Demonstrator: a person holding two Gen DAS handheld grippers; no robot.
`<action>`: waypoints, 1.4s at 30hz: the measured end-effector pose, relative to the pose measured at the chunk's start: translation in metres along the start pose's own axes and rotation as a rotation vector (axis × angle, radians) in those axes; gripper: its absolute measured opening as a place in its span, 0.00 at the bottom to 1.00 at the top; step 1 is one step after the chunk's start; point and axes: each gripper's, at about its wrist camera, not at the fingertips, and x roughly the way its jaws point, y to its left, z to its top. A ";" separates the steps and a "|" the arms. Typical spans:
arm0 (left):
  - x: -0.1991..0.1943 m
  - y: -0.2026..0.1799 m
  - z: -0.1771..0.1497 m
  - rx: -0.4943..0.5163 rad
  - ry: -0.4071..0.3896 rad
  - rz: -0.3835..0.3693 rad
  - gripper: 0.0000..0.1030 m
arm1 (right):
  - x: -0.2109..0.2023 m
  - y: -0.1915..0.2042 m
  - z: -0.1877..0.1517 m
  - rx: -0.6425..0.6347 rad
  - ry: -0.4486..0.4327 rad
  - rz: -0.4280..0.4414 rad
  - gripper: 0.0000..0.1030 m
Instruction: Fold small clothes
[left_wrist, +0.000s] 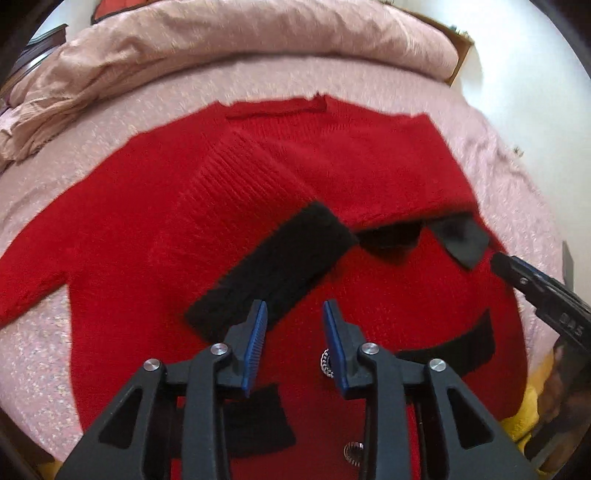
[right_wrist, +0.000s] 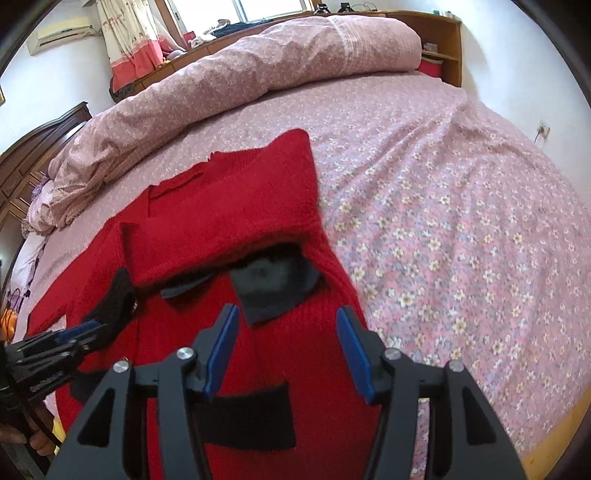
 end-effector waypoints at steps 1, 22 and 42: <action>0.004 -0.002 0.001 0.001 0.002 0.012 0.24 | 0.001 -0.001 -0.002 0.002 0.003 0.002 0.56; 0.024 -0.009 0.008 0.035 -0.049 0.116 0.28 | 0.016 -0.005 -0.014 0.021 0.019 0.008 0.56; -0.025 0.032 0.020 -0.009 -0.165 0.120 0.00 | 0.010 -0.003 -0.012 0.017 0.020 -0.005 0.56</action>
